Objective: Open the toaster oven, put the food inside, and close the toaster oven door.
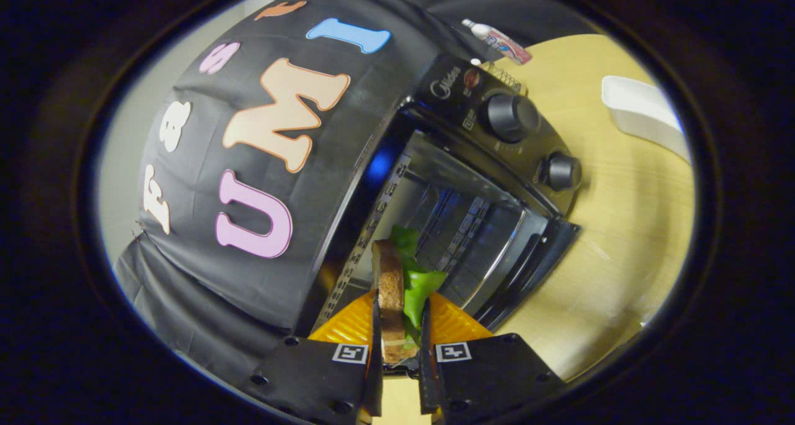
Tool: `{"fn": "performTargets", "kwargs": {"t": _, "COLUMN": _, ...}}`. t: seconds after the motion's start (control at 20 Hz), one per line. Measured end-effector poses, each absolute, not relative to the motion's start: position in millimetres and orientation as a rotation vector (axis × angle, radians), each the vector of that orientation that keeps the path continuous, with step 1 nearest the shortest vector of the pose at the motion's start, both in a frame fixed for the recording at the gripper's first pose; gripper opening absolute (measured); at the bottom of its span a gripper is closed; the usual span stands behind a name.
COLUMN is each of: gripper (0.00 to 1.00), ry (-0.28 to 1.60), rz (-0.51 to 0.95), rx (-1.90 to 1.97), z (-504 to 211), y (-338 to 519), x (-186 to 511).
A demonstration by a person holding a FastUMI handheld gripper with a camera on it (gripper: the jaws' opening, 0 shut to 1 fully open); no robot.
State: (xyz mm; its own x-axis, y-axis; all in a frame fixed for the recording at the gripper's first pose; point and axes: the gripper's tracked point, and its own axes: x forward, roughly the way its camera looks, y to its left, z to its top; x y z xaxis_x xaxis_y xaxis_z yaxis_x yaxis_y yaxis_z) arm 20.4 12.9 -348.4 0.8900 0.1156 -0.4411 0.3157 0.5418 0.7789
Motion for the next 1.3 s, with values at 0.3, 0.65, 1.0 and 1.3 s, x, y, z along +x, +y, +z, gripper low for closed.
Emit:
{"fn": "performTargets", "kwargs": {"t": 0.3, "gripper": 0.25, "ry": 0.503, "rz": -0.122, "rx": 1.02, "z": -363, "y": 14, "x": 39}}
{"fn": "performTargets", "kwargs": {"t": 0.65, "gripper": 0.72, "ry": 0.503, "rz": -0.155, "rx": 0.983, "z": -365, "y": 13, "x": 33}}
{"fn": "performTargets", "kwargs": {"t": 1.0, "gripper": 0.84, "ry": 0.437, "rz": -0.271, "rx": 0.867, "z": -354, "y": -11, "x": 8}}
{"fn": "performTargets", "kwargs": {"t": 1.3, "gripper": 0.95, "ry": 0.403, "rz": -0.276, "rx": 0.846, "z": -341, "y": -13, "x": -7}}
